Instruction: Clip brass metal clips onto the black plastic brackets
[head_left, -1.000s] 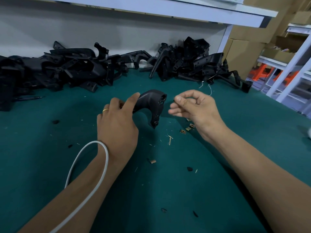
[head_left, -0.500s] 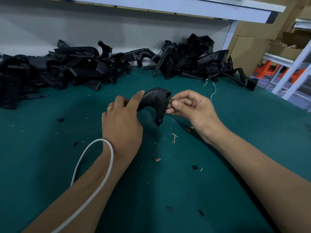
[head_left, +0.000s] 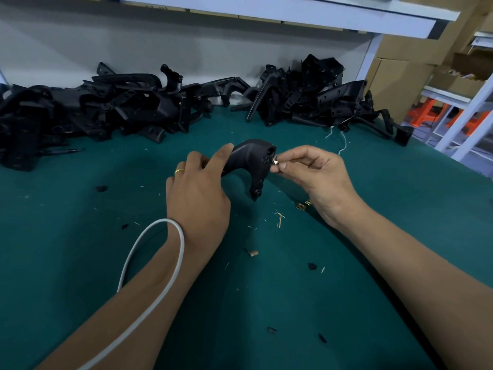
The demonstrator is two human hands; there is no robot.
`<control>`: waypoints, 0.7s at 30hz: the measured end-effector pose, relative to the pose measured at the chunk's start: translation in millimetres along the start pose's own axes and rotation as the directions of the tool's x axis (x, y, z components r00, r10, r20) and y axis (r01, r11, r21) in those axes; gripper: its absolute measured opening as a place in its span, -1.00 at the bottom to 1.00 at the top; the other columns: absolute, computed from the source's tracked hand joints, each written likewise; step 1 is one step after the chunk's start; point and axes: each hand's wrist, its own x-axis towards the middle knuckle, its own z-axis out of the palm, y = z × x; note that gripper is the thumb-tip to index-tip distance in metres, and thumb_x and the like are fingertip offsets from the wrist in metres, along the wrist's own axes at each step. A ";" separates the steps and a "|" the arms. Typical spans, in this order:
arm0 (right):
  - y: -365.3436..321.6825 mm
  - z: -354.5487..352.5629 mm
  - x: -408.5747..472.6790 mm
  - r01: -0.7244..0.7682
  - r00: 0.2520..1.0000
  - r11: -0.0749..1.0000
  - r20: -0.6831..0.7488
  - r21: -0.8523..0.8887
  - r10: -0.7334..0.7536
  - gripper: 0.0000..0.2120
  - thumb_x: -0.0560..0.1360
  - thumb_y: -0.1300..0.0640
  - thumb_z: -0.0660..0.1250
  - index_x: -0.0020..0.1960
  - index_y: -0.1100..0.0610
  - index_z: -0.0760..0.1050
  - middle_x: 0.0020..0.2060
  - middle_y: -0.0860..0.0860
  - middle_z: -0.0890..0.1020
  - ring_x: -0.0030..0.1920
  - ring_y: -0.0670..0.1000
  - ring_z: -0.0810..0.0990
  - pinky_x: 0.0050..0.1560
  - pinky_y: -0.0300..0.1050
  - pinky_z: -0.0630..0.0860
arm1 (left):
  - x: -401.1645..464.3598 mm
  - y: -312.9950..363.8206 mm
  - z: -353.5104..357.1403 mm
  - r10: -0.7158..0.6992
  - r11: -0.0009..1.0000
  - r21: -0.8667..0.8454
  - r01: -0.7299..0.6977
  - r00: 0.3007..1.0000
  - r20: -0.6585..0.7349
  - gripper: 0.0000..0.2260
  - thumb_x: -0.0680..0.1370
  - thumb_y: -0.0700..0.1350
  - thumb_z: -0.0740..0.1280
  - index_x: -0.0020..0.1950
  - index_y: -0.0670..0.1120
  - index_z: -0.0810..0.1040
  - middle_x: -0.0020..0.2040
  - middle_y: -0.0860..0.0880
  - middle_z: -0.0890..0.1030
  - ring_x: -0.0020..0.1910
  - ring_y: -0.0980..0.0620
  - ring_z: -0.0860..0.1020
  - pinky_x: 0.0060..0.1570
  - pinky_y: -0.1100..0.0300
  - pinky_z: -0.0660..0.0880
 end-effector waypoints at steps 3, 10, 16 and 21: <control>-0.8 -1.1 -0.3 -0.002 1.000 1.000 0.010 0.015 0.002 -0.86 0.50 0.39 0.47 0.02 0.22 0.70 -0.06 0.24 0.75 0.03 0.16 0.74 0.30 0.09 0.60 | -0.2 -0.3 0.6 0.003 1.000 0.002 -0.003 1.000 -0.001 -0.42 0.60 -0.31 0.25 0.58 0.10 0.35 0.14 -0.12 0.47 0.07 -0.17 0.44 0.09 -0.10 0.41; -0.6 1.9 0.0 -0.002 1.000 0.997 -0.017 0.082 0.004 -0.85 0.49 0.43 0.48 0.02 0.30 0.61 -0.12 0.23 0.73 -0.07 0.16 0.75 0.17 0.09 0.67 | 0.1 -1.1 2.3 0.012 1.000 -0.004 -0.012 1.000 -0.006 -0.42 0.60 -0.32 0.25 0.58 0.10 0.35 0.13 -0.13 0.47 0.06 -0.18 0.44 0.07 -0.11 0.42; 2.2 3.8 -0.8 -0.076 0.997 0.986 -0.016 0.146 0.079 -0.81 0.48 0.40 0.49 0.08 0.28 0.60 -0.05 0.29 0.73 -0.01 0.23 0.74 0.20 0.14 0.65 | 0.7 -2.0 3.3 0.020 1.000 -0.004 -0.020 1.000 -0.007 -0.42 0.59 -0.32 0.26 0.58 0.09 0.36 0.14 -0.14 0.47 0.06 -0.19 0.45 0.06 -0.12 0.42; 3.4 9.6 -1.7 -0.107 0.993 0.959 -0.024 0.262 0.117 -0.82 0.47 0.41 0.49 0.03 0.26 0.61 -0.08 0.25 0.74 -0.05 0.17 0.75 0.12 0.04 0.67 | 0.6 -2.3 2.9 0.033 0.999 -0.003 -0.033 0.999 -0.007 -0.41 0.58 -0.33 0.27 0.57 0.08 0.38 0.12 -0.15 0.48 0.04 -0.21 0.45 0.01 -0.13 0.42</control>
